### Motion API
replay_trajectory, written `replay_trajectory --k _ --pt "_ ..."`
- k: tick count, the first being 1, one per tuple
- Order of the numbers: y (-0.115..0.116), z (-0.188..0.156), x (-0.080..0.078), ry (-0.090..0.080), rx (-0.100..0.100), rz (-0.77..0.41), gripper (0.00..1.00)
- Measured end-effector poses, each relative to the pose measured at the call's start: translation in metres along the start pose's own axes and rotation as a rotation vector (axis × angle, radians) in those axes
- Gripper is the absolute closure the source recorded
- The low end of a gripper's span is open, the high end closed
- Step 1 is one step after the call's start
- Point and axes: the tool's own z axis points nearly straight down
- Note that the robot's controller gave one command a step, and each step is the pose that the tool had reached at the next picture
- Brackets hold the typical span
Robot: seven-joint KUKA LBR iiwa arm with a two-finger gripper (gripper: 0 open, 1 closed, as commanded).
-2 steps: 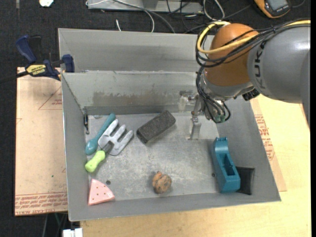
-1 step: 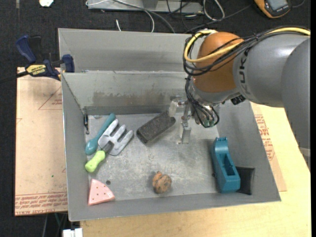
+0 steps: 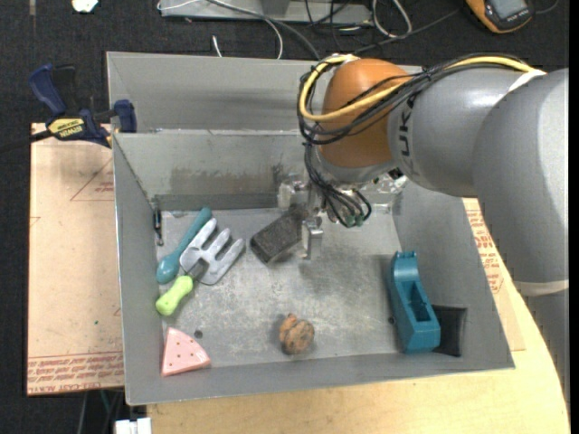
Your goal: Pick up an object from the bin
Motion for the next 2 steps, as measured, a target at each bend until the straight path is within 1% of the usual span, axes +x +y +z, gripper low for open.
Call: replay_trajectory --k 1,2 --pt "0.012 0.014 0.007 0.004 -0.002 -0.028 0.00" --pt "-0.012 -0.051 0.005 -0.005 -0.002 -0.436 1.00"
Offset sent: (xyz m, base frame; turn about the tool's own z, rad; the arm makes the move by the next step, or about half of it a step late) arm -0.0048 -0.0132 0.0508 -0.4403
